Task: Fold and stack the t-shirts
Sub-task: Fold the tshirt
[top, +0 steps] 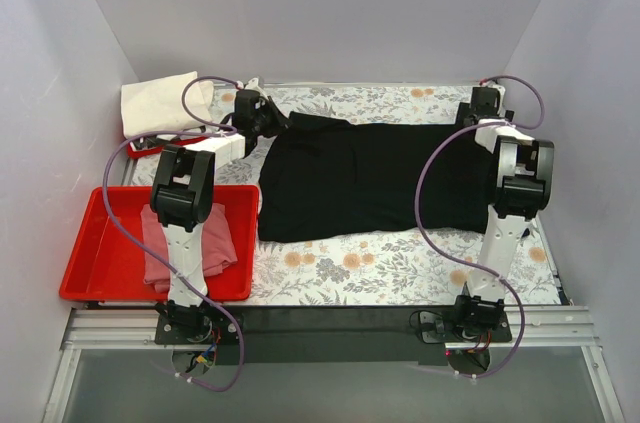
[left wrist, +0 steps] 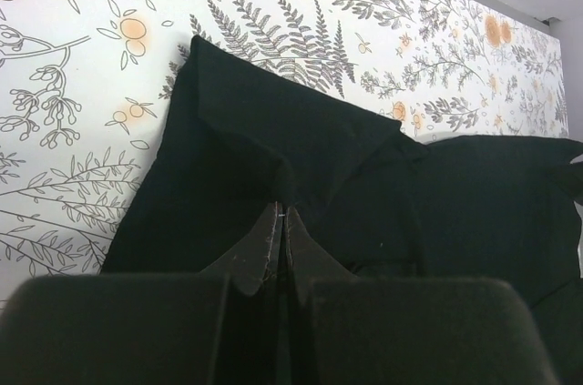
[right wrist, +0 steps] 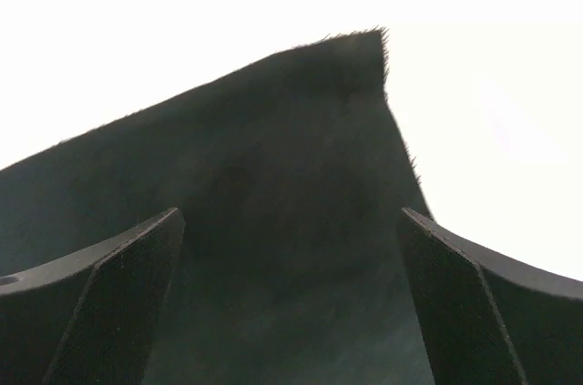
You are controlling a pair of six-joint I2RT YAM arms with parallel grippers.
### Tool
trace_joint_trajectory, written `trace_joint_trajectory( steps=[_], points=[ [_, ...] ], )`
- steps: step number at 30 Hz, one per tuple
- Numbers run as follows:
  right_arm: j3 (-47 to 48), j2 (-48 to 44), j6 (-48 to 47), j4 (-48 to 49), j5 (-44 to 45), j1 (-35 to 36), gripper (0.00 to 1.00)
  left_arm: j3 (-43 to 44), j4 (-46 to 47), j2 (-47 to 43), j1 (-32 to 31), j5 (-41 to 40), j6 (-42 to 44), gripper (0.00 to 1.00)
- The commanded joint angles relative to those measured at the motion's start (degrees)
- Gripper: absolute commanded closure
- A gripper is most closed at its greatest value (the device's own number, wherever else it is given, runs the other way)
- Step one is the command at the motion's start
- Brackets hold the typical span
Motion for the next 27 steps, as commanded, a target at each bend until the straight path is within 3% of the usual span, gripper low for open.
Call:
trace_joint_trajectory(
  steps=[1,8,15,23,27],
  points=[
    [6.11,1.6,-1.92,1.63,-3.34,-2.61,0.1,-0.04,0.27,-4.29,-0.53,0.94,0.95,1.0],
    [14.19,6.69,-0.78,-2.04,-10.02,-5.51,0.13,0.13,-0.09,-3.68,-0.61,1.2,1.04,1.0],
    [31.15,16.37,-0.34,-13.92,-12.83,-6.83,0.14,-0.04,-0.52,-3.76,-0.7,1.29,0.95,1.0],
    [28.1,14.97,1.94,-14.98,-16.01,-8.76,0.19,-0.22,-0.61,-3.94,-0.88,1.02,1.04,1.0],
    [26.6,14.35,2.21,-15.06,-15.92,-9.29,0.29,-0.13,-0.61,-3.94,-1.05,1.02,1.04,1.0]
  ],
)
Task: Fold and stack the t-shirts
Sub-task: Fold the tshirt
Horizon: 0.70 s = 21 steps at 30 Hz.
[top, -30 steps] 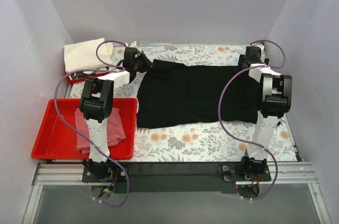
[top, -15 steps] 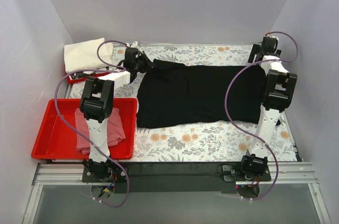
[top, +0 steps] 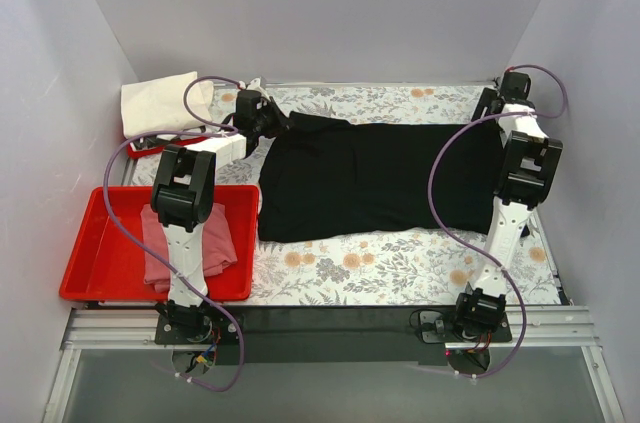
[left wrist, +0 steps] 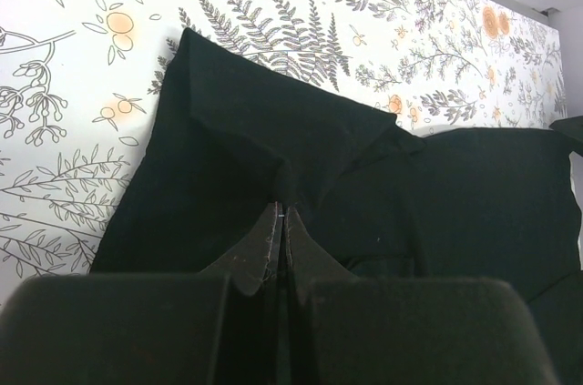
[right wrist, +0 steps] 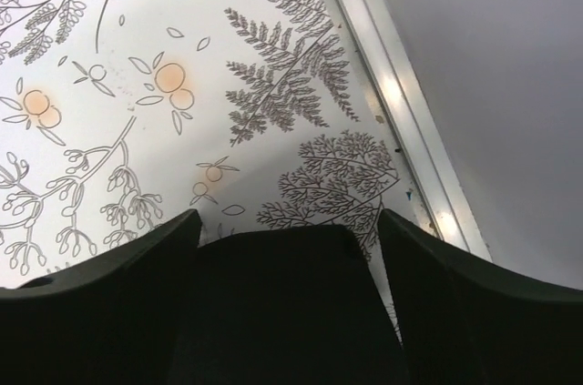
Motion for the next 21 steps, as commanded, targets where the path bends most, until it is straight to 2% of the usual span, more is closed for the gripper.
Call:
trace_joint_trajectory(
  steps=[1,2,6,13,16,17,19,21],
  points=[
    [-1.36,-2.15,0.48,-2.54,0.1,-0.68,0.32,-0.22,-0.52,-3.94,-0.55,0.48,0.69,1.0],
    [-1.53,-2.32,0.66,-2.54,0.37,-0.68,0.39,-0.22,-0.53,-3.94,-0.64,0.56,0.69,1.0],
    [-2.94,-3.73,1.27,-2.54,1.33,-1.12,0.54,-0.13,-0.96,-4.03,-0.82,0.13,1.04,1.0],
    [-7.07,-7.6,1.63,-1.93,3.0,-1.21,0.6,0.22,-1.32,-3.76,-1.17,-0.22,1.21,1.0],
    [-8.21,-8.56,1.8,-1.31,4.5,-1.21,0.78,0.22,-1.4,-3.76,-1.25,-0.66,1.3,1.0],
    [-8.3,-8.83,1.89,-1.14,4.59,-1.21,0.89,0.22,-1.4,-3.76,-1.34,-0.75,1.3,1.0],
    [-8.65,-9.0,1.98,-0.52,4.67,-1.21,0.97,0.4,-1.23,-4.11,-1.34,-1.1,1.39,1.0],
    [-8.74,-9.27,2.06,-0.08,4.67,-1.21,0.99,0.92,-1.23,-4.29,-1.34,-1.19,1.48,1.0]
  ],
)
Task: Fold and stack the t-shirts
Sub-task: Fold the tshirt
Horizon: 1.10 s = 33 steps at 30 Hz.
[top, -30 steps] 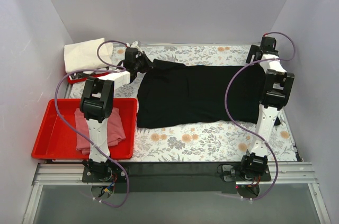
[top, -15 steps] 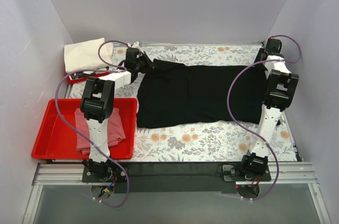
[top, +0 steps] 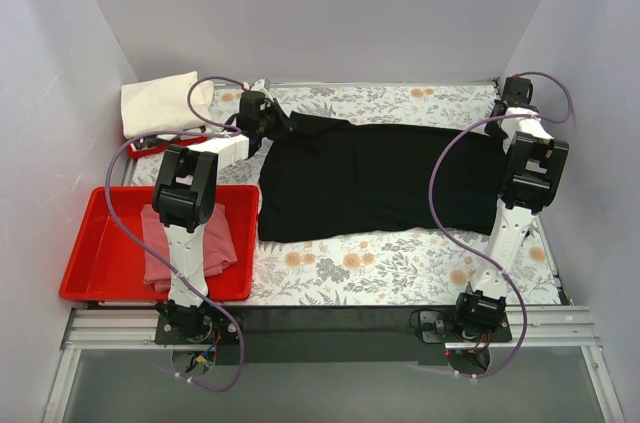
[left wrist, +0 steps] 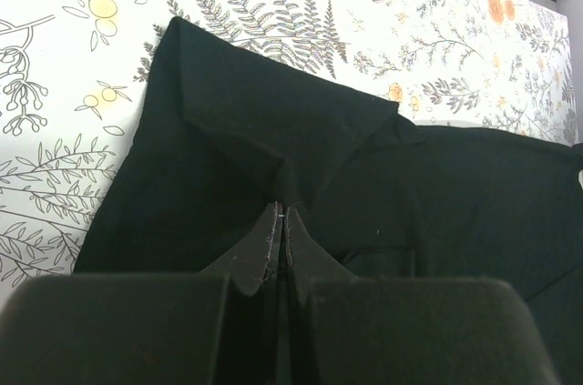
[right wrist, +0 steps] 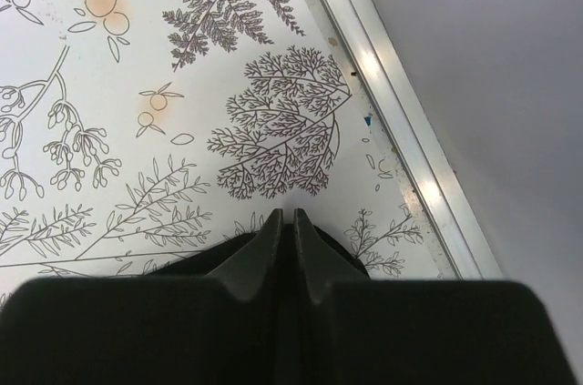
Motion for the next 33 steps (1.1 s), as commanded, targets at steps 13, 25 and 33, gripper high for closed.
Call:
trace_joint_trajectory(
  steps=[13,25,33],
  points=[
    [-21.46,-20.73,3.63,16.94,-0.5,-0.57,0.99,-6.97,3.22,-15.88,-0.38,-1.44,-0.56,1.0],
    [-36.38,-31.8,5.04,17.47,-2.52,-0.49,0.99,-19.98,3.93,-29.58,-0.64,0.32,-4.08,1.0],
    [-46.94,-43.15,3.98,17.47,-2.16,-0.57,0.99,-34.4,5.16,-45.32,-2.23,-1.17,-8.29,1.0]
  ],
)
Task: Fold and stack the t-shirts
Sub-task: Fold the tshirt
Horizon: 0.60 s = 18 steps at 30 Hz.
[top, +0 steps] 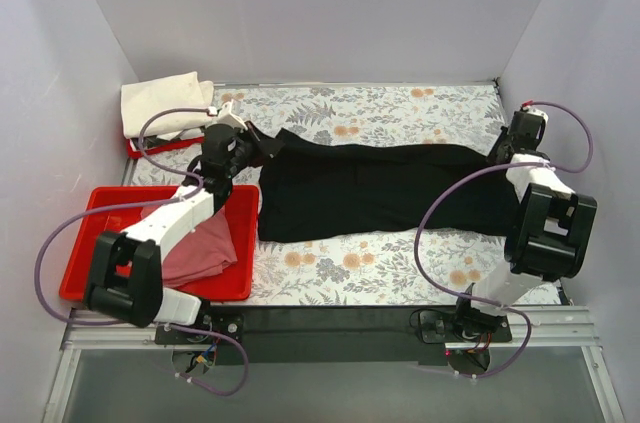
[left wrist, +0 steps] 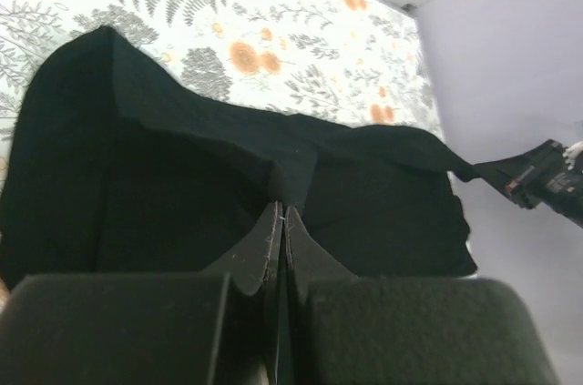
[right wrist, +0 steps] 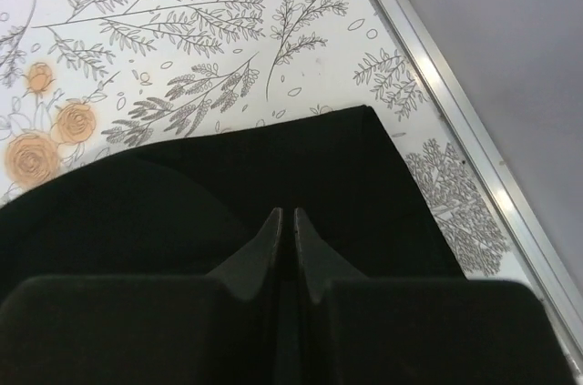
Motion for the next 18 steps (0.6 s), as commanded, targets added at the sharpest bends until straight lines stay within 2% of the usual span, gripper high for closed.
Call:
trace_joint_trajectory(
  steps=[1,6,18],
  points=[
    [-2.6,-7.52,-0.12,2.26,-0.35,-0.33,0.99,-4.48,1.4,-8.13,-1.07,-0.89,-2.57,1.0],
    [-6.21,-12.98,-0.12,0.6,-1.41,-0.42,0.99,-9.33,-1.49,-18.14,-1.77,-0.8,-4.76,1.0],
    [-11.31,-21.86,-2.32,-4.86,2.02,-0.42,0.99,-15.39,-15.28,-32.57,-2.04,-0.63,-5.3,1.0]
  ],
)
